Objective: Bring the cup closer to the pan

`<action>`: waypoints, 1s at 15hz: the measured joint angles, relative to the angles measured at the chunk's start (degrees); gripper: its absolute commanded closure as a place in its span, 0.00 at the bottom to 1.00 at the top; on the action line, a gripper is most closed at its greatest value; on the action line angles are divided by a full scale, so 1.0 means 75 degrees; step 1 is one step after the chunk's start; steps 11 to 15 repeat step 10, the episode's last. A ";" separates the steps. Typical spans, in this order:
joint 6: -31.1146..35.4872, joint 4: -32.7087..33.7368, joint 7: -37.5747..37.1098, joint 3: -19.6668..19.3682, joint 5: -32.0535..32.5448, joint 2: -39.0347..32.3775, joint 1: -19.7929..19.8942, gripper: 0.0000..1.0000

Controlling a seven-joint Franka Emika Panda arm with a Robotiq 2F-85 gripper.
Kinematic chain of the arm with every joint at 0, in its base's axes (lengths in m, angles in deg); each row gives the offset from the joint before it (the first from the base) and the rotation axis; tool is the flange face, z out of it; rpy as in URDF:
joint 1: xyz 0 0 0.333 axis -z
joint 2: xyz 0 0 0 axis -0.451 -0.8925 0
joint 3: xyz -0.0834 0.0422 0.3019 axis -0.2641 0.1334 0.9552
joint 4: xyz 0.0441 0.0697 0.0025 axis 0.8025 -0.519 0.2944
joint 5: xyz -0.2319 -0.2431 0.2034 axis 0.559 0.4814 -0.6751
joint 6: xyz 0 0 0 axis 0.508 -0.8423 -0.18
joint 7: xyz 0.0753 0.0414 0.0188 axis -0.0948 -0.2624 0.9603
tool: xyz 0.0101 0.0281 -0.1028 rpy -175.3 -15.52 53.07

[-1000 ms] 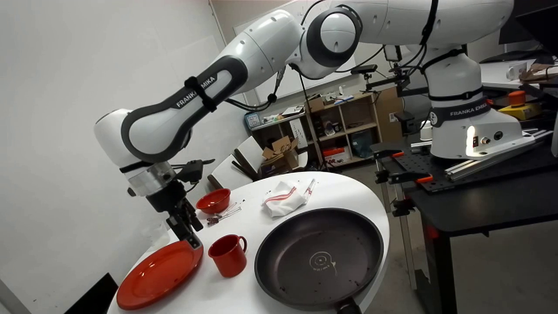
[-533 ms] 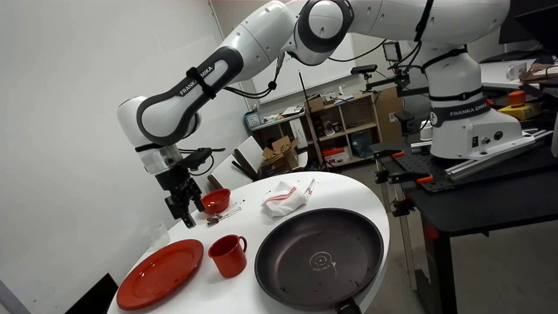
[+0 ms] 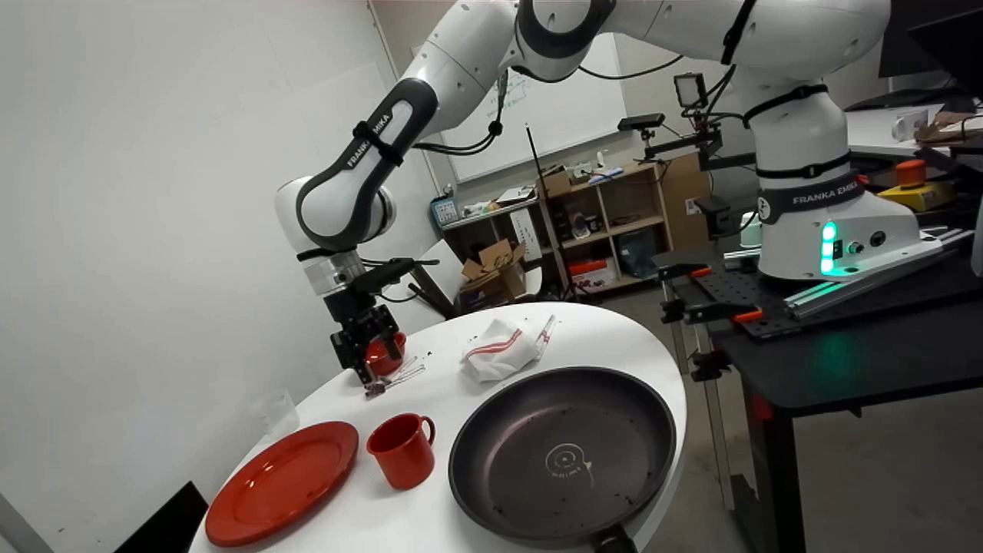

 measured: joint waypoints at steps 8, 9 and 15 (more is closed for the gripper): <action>0.0808 -0.2229 -0.0185 -0.0252 -0.0828 0.1198 0.0045 0.00; 0.0808 -0.2207 -0.0185 -0.0253 -0.0828 0.1181 0.0041 0.00; 0.0808 -0.2190 -0.0185 -0.0255 -0.0828 0.1162 0.0032 0.00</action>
